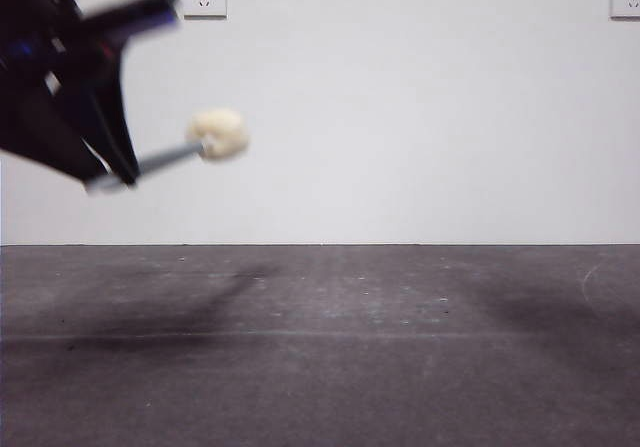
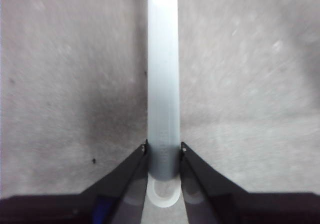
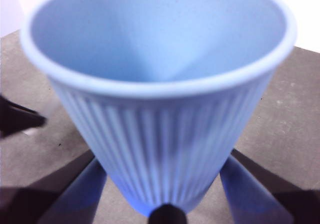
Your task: Pick up the cup brush,pick up the cup,insert the brush into the cup,clean the cup,put the cup brush back,put the cup back to the fixed position on the table
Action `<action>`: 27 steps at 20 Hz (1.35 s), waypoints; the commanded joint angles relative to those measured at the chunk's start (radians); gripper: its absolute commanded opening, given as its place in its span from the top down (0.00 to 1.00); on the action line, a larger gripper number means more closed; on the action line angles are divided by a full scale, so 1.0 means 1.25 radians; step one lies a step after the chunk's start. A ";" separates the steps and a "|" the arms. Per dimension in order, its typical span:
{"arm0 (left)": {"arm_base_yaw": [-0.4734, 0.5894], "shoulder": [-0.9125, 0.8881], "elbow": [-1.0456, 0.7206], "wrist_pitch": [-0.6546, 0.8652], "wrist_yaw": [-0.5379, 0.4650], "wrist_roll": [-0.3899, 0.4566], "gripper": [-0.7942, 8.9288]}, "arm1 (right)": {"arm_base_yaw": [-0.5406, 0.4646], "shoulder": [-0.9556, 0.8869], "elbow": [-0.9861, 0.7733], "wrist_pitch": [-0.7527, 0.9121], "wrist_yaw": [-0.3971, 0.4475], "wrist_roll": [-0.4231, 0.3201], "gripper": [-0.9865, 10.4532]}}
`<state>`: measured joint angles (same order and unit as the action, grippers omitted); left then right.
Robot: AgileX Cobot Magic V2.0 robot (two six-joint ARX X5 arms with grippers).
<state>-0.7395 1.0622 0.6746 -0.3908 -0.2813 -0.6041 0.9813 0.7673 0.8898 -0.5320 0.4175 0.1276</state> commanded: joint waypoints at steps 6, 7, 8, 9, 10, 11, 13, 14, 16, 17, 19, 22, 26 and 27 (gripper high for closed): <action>0.005 0.235 -0.004 0.109 0.017 -0.012 0.93 | 0.001 -0.002 0.000 0.006 -0.001 0.012 0.93; 0.006 0.255 -0.004 0.121 0.016 -0.020 0.93 | 0.001 -0.002 0.000 0.006 -0.001 0.012 0.93; 0.009 0.271 -0.004 0.130 0.016 -0.020 0.93 | 0.001 -0.002 0.000 0.006 -0.001 0.012 0.93; 0.013 0.286 -0.004 0.137 0.015 -0.020 0.93 | 0.001 -0.002 0.000 0.006 -0.001 0.012 0.93; 0.017 0.298 -0.004 0.145 0.015 -0.021 0.93 | 0.001 -0.002 0.000 0.006 -0.001 0.012 0.93; 0.023 0.313 -0.004 0.156 0.015 -0.025 0.93 | 0.001 -0.002 0.000 0.005 -0.001 0.012 0.93; 0.034 0.333 -0.004 0.168 0.016 -0.026 0.93 | 0.001 -0.002 0.000 0.005 -0.001 0.012 0.93; 0.039 0.338 -0.004 0.172 0.016 -0.026 0.93 | 0.001 -0.002 0.000 0.003 -0.001 0.012 0.93; 0.048 0.341 -0.004 0.177 0.013 -0.025 0.93 | 0.001 -0.002 0.000 0.000 -0.001 0.012 0.93; 0.053 0.341 -0.004 0.180 0.012 -0.024 0.93 | 0.001 -0.002 0.000 0.000 -0.001 0.012 0.93; 0.063 0.341 -0.004 0.180 0.013 -0.010 0.93 | 0.001 -0.002 0.000 0.000 -0.001 0.012 0.93; 0.068 0.342 -0.004 0.176 0.017 0.005 0.93 | 0.001 -0.002 0.000 0.000 -0.001 0.018 0.93; 0.067 0.342 -0.004 0.166 0.040 0.041 0.93 | 0.001 -0.002 0.000 0.000 -0.003 0.031 0.93; 0.068 0.342 -0.004 0.162 0.039 0.040 0.93 | 0.001 -0.002 0.000 0.000 -0.012 0.033 0.93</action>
<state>-0.6571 1.4837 0.6746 -0.1879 -0.2363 -0.5758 0.9813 0.7673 0.8898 -0.5411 0.4023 0.1505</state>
